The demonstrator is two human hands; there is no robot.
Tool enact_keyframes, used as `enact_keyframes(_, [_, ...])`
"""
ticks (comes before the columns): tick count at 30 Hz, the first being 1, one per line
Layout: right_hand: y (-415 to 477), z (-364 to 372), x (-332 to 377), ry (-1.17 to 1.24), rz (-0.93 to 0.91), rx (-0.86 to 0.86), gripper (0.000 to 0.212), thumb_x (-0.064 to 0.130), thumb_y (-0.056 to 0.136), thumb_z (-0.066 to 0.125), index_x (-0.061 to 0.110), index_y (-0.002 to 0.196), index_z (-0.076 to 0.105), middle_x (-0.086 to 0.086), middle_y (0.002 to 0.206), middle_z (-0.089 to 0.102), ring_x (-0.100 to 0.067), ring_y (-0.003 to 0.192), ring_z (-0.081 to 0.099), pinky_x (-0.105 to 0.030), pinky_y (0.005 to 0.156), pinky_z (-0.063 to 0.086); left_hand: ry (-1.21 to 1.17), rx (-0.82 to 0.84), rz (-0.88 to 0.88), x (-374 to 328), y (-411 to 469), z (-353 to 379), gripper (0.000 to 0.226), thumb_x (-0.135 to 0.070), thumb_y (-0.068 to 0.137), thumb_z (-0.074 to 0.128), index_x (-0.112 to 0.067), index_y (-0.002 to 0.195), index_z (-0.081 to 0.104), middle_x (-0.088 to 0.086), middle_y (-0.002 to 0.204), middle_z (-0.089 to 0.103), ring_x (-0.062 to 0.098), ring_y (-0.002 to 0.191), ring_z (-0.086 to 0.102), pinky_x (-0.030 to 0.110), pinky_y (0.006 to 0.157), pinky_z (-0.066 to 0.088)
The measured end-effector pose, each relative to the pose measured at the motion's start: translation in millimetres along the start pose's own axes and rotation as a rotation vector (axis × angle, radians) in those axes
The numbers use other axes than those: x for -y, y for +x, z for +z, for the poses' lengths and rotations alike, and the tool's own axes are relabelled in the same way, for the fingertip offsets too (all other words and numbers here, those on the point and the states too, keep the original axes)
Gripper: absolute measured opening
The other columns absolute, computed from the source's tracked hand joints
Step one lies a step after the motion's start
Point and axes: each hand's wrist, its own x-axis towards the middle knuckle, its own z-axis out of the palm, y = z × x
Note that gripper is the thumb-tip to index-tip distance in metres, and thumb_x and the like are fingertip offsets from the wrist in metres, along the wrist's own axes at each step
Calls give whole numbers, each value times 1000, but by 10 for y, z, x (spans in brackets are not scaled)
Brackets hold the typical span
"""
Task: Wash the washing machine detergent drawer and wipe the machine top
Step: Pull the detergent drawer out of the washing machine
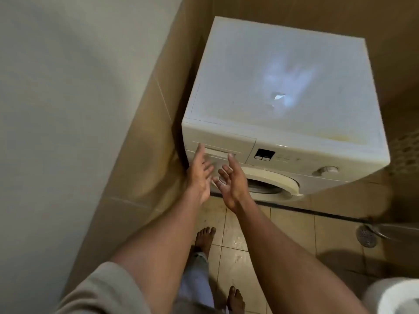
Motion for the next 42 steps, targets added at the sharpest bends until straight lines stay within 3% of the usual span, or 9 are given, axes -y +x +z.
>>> enact_keyframes(4, [384, 226, 120, 165, 33, -36, 64, 52, 86, 65, 7, 130, 51, -12, 137, 51, -23, 127, 50, -43, 110, 42, -135, -39, -17, -225, 357, 155, 85, -68, 86, 55, -5, 142, 45, 12, 123, 65, 30, 125, 55, 45, 116, 35])
enact_keyframes(7, [569, 342, 215, 274, 48, -115, 68, 55, 81, 68, 4, 124, 59, -16, 123, 64, -24, 112, 62, -37, 96, 52, -190, -55, -39, -321, 504, 280, 75, -66, 82, 63, -8, 130, 58, 16, 123, 67, 29, 118, 62, 44, 111, 43])
enact_keyframes(12, [797, 394, 186, 416, 49, -115, 104, 57, 48, 90, 1, 130, 60, -13, 114, 67, -28, 104, 63, -38, 105, 47, -233, -88, -95, -387, 643, 435, 89, -65, 43, 87, -11, 113, 70, 18, 110, 75, 36, 110, 68, 47, 101, 53])
enact_keyframes(16, [896, 342, 102, 391, 37, -163, 98, 56, 49, 92, -2, 123, 63, -15, 103, 62, -28, 96, 60, -39, 96, 53, -254, -100, -121, -346, 725, 441, 85, -57, 36, 93, -18, 109, 71, 21, 120, 70, 33, 97, 68, 42, 91, 56])
enact_keyframes(18, [906, 355, 87, 393, 27, -156, 90, 55, 49, 92, -1, 114, 64, -16, 103, 62, -30, 98, 62, -42, 98, 53, -291, -80, -105, -331, 719, 441, 90, -53, 33, 95, -17, 113, 73, 20, 121, 70, 37, 108, 68, 46, 99, 54])
enact_keyframes(27, [601, 299, -104, 463, -27, -143, 89, 49, 53, 91, 0, 122, 62, -24, 121, 66, -31, 108, 65, -43, 99, 53, -328, -29, -82, -119, 537, 223, 79, -44, 57, 88, -8, 123, 65, 21, 118, 70, 37, 112, 66, 56, 101, 51])
enact_keyframes(31, [403, 205, -199, 424, -10, -150, 87, 49, 58, 87, -3, 122, 61, -19, 106, 67, -29, 97, 66, -34, 86, 57, -324, -28, -97, -17, 371, 103, 70, -43, 63, 84, -6, 118, 64, 19, 104, 71, 33, 100, 68, 52, 100, 53])
enact_keyframes(35, [210, 125, -331, 381, -13, -165, 87, 48, 54, 88, -2, 120, 62, -19, 104, 66, -29, 97, 64, -39, 94, 54, -324, -45, -89, 114, 218, -33, 80, -42, 60, 87, -5, 127, 61, 21, 111, 70, 32, 97, 71, 42, 83, 60])
enact_keyframes(42, [-123, -49, -508, 255, -22, -170, 76, 49, 60, 85, 4, 117, 63, -16, 99, 65, -25, 90, 61, -35, 87, 53, -299, -23, -73, 277, -73, -245, 53, -33, 79, 77, -11, 123, 59, 17, 104, 70, 28, 94, 68, 40, 83, 59])
